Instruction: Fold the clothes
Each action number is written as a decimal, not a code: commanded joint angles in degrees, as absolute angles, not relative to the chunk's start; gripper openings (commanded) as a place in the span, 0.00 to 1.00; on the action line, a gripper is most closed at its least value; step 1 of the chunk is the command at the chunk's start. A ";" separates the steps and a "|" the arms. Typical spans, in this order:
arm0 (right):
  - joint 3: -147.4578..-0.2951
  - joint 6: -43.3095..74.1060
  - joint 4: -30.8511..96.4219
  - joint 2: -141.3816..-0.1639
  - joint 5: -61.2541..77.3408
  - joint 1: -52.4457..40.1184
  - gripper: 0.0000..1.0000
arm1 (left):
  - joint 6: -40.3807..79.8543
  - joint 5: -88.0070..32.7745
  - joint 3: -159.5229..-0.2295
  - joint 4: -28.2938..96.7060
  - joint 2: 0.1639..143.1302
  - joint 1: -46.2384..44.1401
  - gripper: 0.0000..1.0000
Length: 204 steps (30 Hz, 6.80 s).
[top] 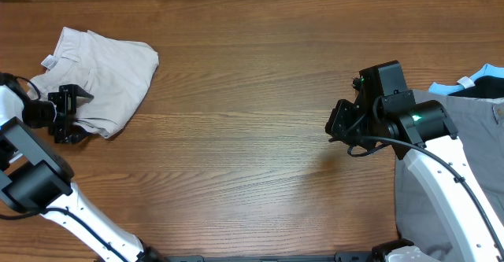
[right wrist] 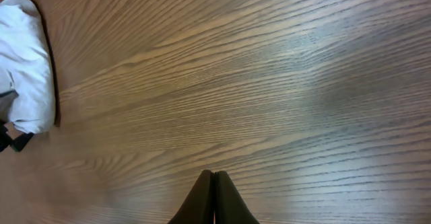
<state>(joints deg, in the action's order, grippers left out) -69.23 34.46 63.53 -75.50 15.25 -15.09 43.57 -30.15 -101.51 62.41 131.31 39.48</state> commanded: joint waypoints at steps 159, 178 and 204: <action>-93.30 17.56 74.30 -51.40 12.05 -14.98 1.00 | -5.13 -16.08 -115.48 96.77 73.17 0.36 1.00; -72.71 4.47 47.70 -40.71 3.42 -6.85 1.00 | -5.13 -16.08 -115.48 96.79 76.71 0.36 1.00; -7.79 4.69 17.93 -0.16 6.44 -0.99 1.00 | -5.13 -16.08 -115.48 96.79 77.56 0.36 1.00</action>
